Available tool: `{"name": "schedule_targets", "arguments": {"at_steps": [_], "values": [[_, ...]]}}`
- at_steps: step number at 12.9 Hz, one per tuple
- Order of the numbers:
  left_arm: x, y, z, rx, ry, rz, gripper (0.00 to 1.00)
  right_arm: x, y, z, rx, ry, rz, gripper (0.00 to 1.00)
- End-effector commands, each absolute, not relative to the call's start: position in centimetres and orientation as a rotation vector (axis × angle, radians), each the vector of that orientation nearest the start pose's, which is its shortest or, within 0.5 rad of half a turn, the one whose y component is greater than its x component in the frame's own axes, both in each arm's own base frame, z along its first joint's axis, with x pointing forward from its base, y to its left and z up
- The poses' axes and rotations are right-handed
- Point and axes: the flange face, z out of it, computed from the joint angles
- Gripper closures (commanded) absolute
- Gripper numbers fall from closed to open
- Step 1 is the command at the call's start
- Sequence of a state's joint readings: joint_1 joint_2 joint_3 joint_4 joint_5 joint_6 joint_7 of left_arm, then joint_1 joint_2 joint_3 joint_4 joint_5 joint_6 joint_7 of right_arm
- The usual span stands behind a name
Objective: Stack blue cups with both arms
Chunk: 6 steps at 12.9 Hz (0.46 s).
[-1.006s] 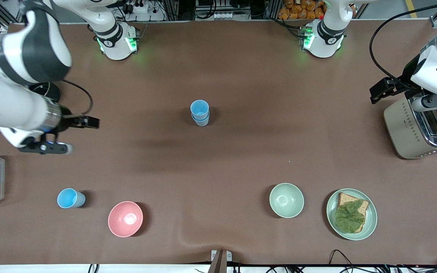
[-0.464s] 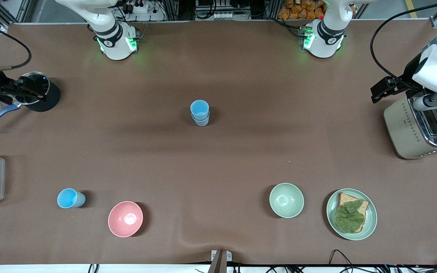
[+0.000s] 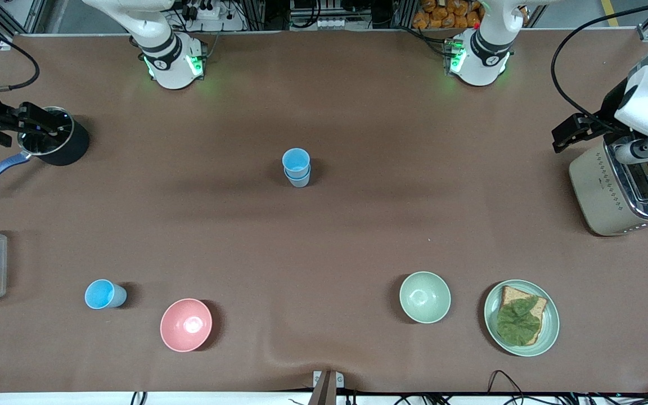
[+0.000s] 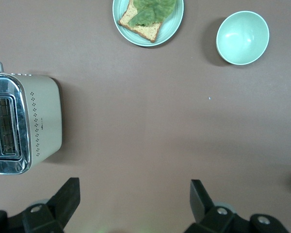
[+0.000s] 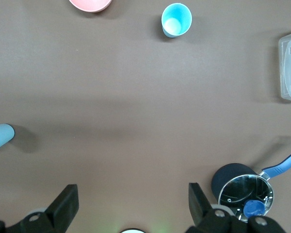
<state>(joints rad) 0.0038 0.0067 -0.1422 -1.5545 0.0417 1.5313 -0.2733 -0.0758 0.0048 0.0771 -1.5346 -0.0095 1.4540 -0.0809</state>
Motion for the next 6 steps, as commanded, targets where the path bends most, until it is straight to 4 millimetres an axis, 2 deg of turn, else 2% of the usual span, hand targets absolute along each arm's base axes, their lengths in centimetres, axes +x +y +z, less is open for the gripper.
{"name": "schedule_targets", "arguments": {"at_steps": [1,2,6], "values": [[54.18,-6.79,63.88,-3.086,-0.189,0.031,0.00,53.70,-0.10,62.93,-3.158,-0.129,0.113,0.00],[54.15,-6.77,64.48,-3.088,-0.190,0.032,0.00,53.70,-0.02,62.86,-3.158,-0.131,0.116,0.00],[53.85,-7.11,64.71,-3.096,-0.183,0.041,0.00,53.69,0.07,62.79,-3.158,-0.129,0.118,0.00]]}}
